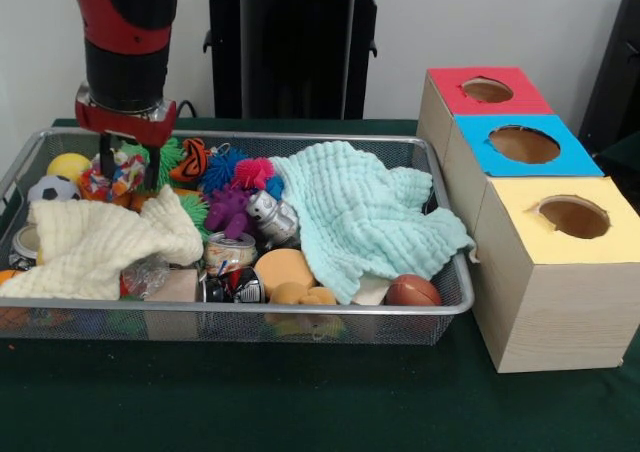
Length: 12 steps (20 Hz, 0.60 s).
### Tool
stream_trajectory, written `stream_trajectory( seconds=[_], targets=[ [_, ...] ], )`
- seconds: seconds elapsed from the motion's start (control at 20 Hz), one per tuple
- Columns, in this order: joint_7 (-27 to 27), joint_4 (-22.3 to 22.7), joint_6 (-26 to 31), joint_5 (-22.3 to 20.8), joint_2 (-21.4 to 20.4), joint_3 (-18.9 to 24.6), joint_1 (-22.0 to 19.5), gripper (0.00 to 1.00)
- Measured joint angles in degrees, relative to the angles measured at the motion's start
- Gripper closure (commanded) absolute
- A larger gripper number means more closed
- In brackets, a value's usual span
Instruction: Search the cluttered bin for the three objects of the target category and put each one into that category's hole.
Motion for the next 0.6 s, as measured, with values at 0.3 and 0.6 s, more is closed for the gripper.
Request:
stream_trajectory(
  seconds=[0.3,0.6],
  targets=[
    [0.0,0.0,-0.4,3.1,2.2,-3.4,1.3,0.0],
    [0.1,-1.1,-0.4,5.9,5.3,-7.7,3.0,1.0]
  ],
)
